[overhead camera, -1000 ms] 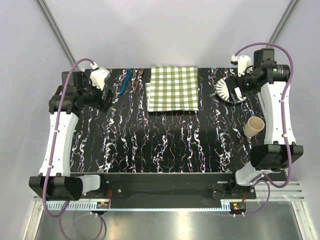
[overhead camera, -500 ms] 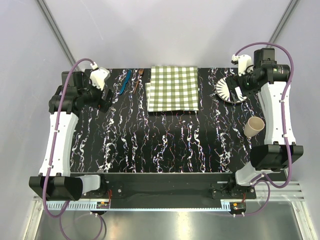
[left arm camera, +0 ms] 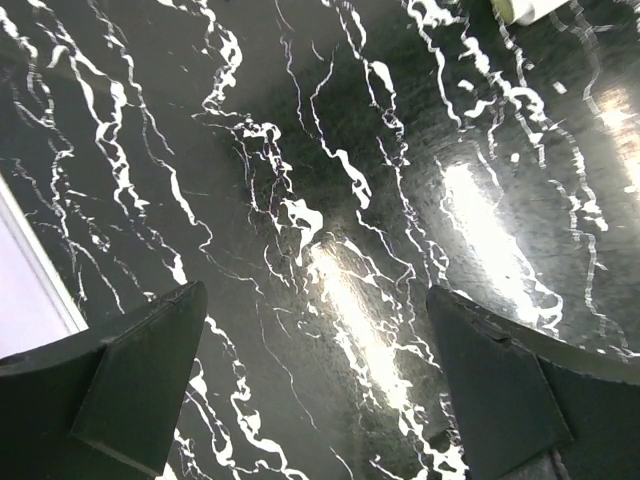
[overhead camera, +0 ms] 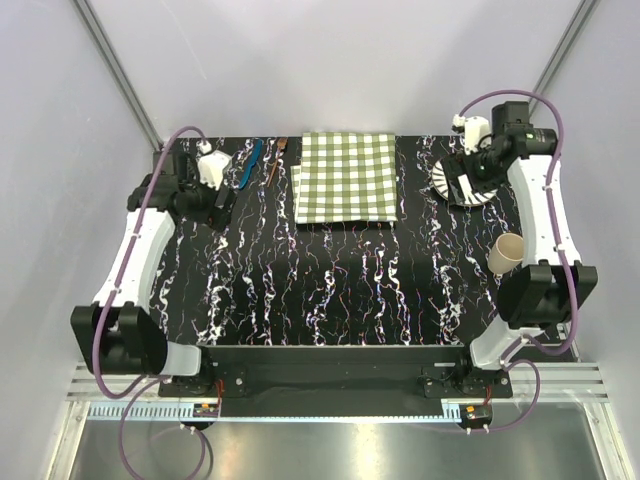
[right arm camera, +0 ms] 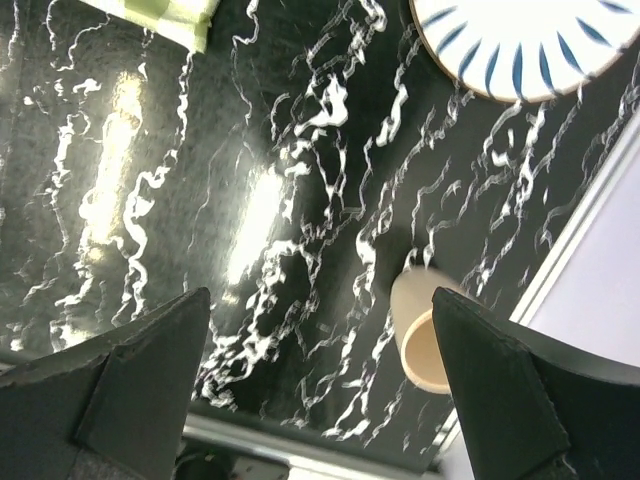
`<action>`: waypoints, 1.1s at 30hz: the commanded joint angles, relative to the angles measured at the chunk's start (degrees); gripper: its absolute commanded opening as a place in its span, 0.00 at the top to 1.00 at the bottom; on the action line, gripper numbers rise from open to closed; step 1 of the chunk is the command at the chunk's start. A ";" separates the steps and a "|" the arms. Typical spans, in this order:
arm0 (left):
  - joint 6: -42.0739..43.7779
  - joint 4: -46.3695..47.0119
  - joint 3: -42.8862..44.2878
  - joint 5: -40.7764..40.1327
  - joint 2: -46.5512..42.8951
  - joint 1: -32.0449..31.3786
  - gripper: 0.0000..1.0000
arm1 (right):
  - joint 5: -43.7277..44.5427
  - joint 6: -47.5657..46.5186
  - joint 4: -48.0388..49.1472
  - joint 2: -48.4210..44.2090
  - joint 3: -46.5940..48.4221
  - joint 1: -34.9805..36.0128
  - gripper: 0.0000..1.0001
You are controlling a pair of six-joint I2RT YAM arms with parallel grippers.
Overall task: Set the dinner table for one person
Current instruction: Flatten out the napkin at the center of the board.
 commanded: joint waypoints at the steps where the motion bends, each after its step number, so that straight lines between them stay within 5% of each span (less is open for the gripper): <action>1: 1.68 7.04 -0.12 -3.19 0.79 -2.75 0.01 | 0.67 -3.62 6.26 0.54 -1.72 4.76 0.00; 9: 9.49 18.46 -6.80 -14.01 2.64 -13.46 0.01 | 11.92 -13.39 21.37 -0.78 -15.26 15.94 0.01; 17: 17.30 33.73 -14.09 -23.33 3.96 -24.45 0.01 | 17.29 -16.56 23.58 1.51 -14.83 17.01 0.00; 25: 26.54 42.45 -20.42 -17.53 5.98 -31.05 0.01 | 21.08 -19.72 23.94 -0.42 -16.41 17.01 0.00; 33: 29.01 45.28 -14.73 -14.64 18.72 -32.29 0.01 | 24.24 -20.07 24.38 -3.59 -19.48 17.01 0.01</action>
